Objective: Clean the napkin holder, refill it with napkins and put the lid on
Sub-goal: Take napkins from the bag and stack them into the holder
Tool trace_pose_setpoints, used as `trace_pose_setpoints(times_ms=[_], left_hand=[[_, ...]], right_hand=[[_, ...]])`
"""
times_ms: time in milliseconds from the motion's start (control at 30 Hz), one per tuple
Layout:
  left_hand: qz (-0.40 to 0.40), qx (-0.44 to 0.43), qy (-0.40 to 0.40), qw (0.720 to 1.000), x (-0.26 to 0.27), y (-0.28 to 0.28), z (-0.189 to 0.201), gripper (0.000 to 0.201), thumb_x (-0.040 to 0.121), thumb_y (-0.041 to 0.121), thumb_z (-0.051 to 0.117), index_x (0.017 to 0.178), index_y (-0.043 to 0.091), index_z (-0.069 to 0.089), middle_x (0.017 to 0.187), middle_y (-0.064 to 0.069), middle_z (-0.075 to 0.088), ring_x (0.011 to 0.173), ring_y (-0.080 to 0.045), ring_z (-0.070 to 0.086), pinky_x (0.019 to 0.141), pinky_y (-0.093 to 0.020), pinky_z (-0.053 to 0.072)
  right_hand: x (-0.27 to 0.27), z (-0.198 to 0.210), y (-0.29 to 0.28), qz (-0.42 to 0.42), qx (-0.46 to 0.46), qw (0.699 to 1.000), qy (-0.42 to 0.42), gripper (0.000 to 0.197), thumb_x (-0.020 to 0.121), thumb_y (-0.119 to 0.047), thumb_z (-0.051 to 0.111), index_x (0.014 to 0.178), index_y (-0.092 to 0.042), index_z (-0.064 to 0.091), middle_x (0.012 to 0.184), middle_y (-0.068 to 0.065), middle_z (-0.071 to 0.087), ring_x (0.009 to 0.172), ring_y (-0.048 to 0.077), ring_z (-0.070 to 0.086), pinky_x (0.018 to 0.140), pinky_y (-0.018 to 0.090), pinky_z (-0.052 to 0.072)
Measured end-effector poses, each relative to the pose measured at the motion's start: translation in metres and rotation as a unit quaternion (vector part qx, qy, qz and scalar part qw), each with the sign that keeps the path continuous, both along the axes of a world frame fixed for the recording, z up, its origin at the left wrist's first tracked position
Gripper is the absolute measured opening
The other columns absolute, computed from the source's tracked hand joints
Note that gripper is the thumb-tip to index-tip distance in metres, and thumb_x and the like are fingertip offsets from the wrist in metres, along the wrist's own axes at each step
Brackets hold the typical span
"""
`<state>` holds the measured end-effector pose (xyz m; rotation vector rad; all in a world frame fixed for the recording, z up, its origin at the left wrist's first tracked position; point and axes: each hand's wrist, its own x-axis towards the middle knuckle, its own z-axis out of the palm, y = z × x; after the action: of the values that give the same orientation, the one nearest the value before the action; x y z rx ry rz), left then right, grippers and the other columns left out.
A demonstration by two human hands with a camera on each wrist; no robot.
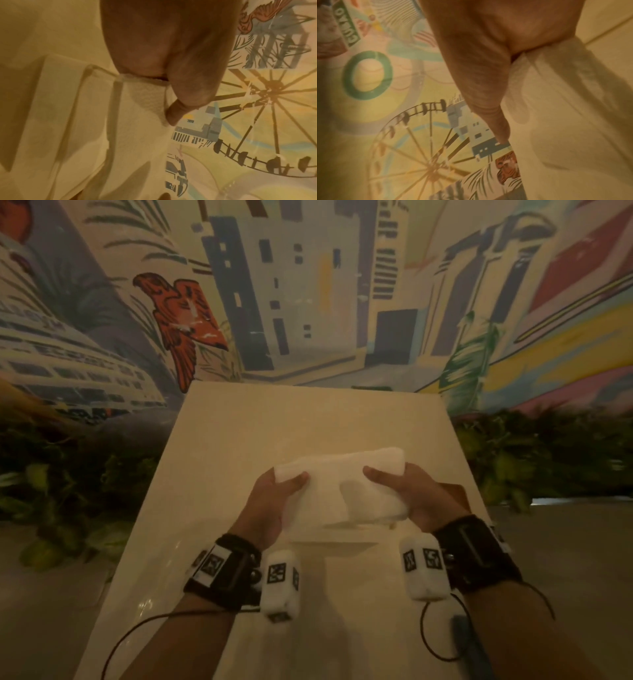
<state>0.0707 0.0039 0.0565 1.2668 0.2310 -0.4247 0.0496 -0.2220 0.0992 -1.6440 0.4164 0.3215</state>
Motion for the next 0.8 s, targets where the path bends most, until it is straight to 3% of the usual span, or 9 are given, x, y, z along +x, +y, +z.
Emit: trace_pose_setpoints(times_ms=[133, 233, 333, 400, 467, 533, 600, 700, 800], left_hand=[[-0.006, 0.085, 0.045, 0.995, 0.028, -0.012, -0.013, 0.034, 0.091, 0.026, 0.062, 0.117, 0.004, 0.061, 0.115, -0.018, 0.066, 0.099, -0.034, 0.063, 0.076, -0.042, 0.055], [-0.033, 0.156, 0.059, 0.985, 0.039, -0.018, -0.021, 0.033, 0.093, 0.032, 0.059, 0.11, 0.004, 0.062, 0.108, -0.015, 0.066, 0.094, -0.03, 0.062, 0.071, -0.036, 0.051], [-0.05, 0.219, 0.039, 0.974, 0.042, -0.018, -0.031, 0.019, 0.093, 0.023, 0.059, 0.102, 0.007, 0.064, 0.105, -0.013, 0.067, 0.088, -0.025, 0.062, 0.065, -0.032, 0.049], [-0.056, 0.268, 0.018, 0.962, 0.042, -0.017, -0.04, 0.022, 0.09, 0.016, 0.061, 0.111, 0.007, 0.06, 0.111, -0.012, 0.064, 0.094, -0.025, 0.061, 0.071, -0.034, 0.051], [-0.063, 0.321, 0.0, 0.945, 0.04, -0.016, -0.047, 0.035, 0.088, 0.015, 0.062, 0.121, 0.006, 0.055, 0.117, -0.01, 0.059, 0.103, -0.028, 0.058, 0.084, -0.041, 0.052], [-0.064, 0.358, -0.026, 0.931, 0.04, -0.017, -0.051, 0.035, 0.087, 0.018, 0.064, 0.119, 0.007, 0.054, 0.116, -0.01, 0.058, 0.104, -0.028, 0.057, 0.09, -0.045, 0.051], [-0.059, 0.381, -0.046, 0.922, 0.039, -0.019, -0.053, 0.033, 0.086, 0.023, 0.065, 0.115, 0.008, 0.056, 0.113, -0.01, 0.06, 0.101, -0.028, 0.057, 0.09, -0.047, 0.051], [-0.058, 0.408, -0.065, 0.909, 0.038, -0.021, -0.054, 0.036, 0.086, 0.028, 0.066, 0.114, 0.008, 0.057, 0.113, -0.01, 0.06, 0.102, -0.027, 0.058, 0.091, -0.048, 0.051], [-0.063, 0.419, -0.068, 0.903, 0.037, -0.021, -0.053, 0.04, 0.086, 0.032, 0.066, 0.115, 0.007, 0.056, 0.112, -0.009, 0.06, 0.102, -0.027, 0.058, 0.09, -0.047, 0.051]], right_hand=[[0.009, -0.039, -0.014, -0.055, 0.035, 0.995, 0.071, 0.019, 0.091, -0.021, 0.065, 0.105, -0.008, 0.068, 0.097, 0.008, 0.073, 0.088, 0.023, 0.069, 0.078, 0.036, 0.055], [0.012, -0.054, -0.019, -0.059, -0.024, 0.994, 0.086, 0.023, 0.095, -0.011, 0.056, 0.112, 0.003, 0.061, 0.108, 0.019, 0.066, 0.094, 0.03, 0.064, 0.084, 0.047, 0.053], [0.012, -0.06, -0.021, -0.012, -0.118, 0.99, 0.081, 0.014, 0.093, -0.009, 0.055, 0.102, 0.0, 0.06, 0.1, 0.018, 0.065, 0.086, 0.032, 0.064, 0.076, 0.054, 0.055], [0.01, -0.06, -0.021, 0.015, -0.153, 0.986, 0.066, 0.004, 0.091, -0.005, 0.055, 0.091, -0.007, 0.058, 0.093, 0.014, 0.064, 0.079, 0.028, 0.063, 0.069, 0.053, 0.056], [0.008, -0.061, -0.022, 0.03, -0.18, 0.982, 0.05, 0.01, 0.087, 0.0, 0.056, 0.091, -0.009, 0.055, 0.091, 0.011, 0.062, 0.076, 0.023, 0.061, 0.066, 0.048, 0.056], [0.007, -0.064, -0.024, 0.035, -0.202, 0.978, 0.046, 0.018, 0.086, 0.001, 0.057, 0.099, -0.01, 0.05, 0.092, 0.006, 0.057, 0.075, 0.017, 0.057, 0.062, 0.039, 0.054], [0.007, -0.069, -0.025, 0.047, -0.228, 0.971, 0.05, 0.028, 0.085, -0.002, 0.06, 0.109, -0.01, 0.047, 0.099, 0.004, 0.055, 0.083, 0.018, 0.055, 0.063, 0.03, 0.05], [0.009, -0.074, -0.027, 0.074, -0.286, 0.954, 0.047, 0.046, 0.081, -0.007, 0.066, 0.121, -0.007, 0.042, 0.11, 0.009, 0.055, 0.096, 0.024, 0.054, 0.076, 0.034, 0.05], [0.009, -0.075, -0.025, 0.094, -0.336, 0.937, 0.025, 0.063, 0.079, -0.006, 0.067, 0.131, -0.008, 0.034, 0.112, 0.01, 0.054, 0.098, 0.024, 0.054, 0.074, 0.029, 0.045]])
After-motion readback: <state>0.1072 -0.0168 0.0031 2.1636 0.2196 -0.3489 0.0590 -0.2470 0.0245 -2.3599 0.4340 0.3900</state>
